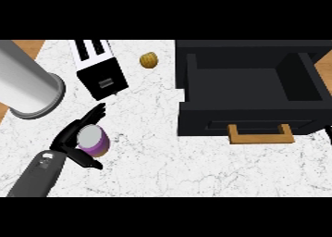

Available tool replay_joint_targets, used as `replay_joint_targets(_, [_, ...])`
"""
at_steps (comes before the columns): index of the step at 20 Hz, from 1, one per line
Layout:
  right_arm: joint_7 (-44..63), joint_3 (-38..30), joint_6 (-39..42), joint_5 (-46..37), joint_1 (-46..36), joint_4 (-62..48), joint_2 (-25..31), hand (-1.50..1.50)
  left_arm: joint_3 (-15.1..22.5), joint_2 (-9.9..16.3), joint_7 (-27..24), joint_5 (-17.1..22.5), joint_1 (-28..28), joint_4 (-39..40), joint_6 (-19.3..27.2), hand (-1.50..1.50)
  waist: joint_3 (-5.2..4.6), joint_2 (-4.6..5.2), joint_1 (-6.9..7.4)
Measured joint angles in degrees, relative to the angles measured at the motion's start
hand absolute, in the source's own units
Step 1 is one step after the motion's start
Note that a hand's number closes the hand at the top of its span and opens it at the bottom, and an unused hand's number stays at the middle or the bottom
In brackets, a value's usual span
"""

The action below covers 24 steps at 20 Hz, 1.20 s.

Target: Pick up the can, place it into the drawer and close the drawer

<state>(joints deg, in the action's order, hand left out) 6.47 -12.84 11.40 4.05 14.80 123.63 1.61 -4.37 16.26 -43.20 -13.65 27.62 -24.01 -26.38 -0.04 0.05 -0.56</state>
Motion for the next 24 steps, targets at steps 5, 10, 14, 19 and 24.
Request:
replay_joint_targets(5, [0.00,-0.31,-0.12,-0.18,-1.03,-1.02,-0.03,-1.50,0.48,-1.31,1.07,0.52,0.54,-0.93,-0.61,1.50,0.02,0.00,0.09])
replay_joint_targets(10, [-0.39,-2.11,1.22,2.00,0.84,0.11,0.44,-1.50,1.24,-3.11,2.09,1.92,-1.31,-4.45,-1.92,1.50,0.06,-0.14,0.23])
replay_joint_targets(14, [-1.07,-1.72,0.63,1.16,0.51,-0.34,-0.29,-1.50,1.84,-3.67,3.24,3.02,-2.13,-6.33,-3.61,1.50,0.04,-0.11,0.32])
replay_joint_targets(19, [-1.17,-2.54,1.29,2.06,1.96,0.52,-0.34,-1.50,2.14,-5.62,8.31,6.36,-3.86,-13.87,-5.43,1.50,0.07,-0.26,0.63])
replay_joint_targets(24, [-1.60,-2.78,0.90,2.04,2.55,0.78,-0.81,-1.50,-6.35,-6.86,12.50,12.58,-4.62,-16.95,4.91,1.50,0.11,-0.42,1.42])
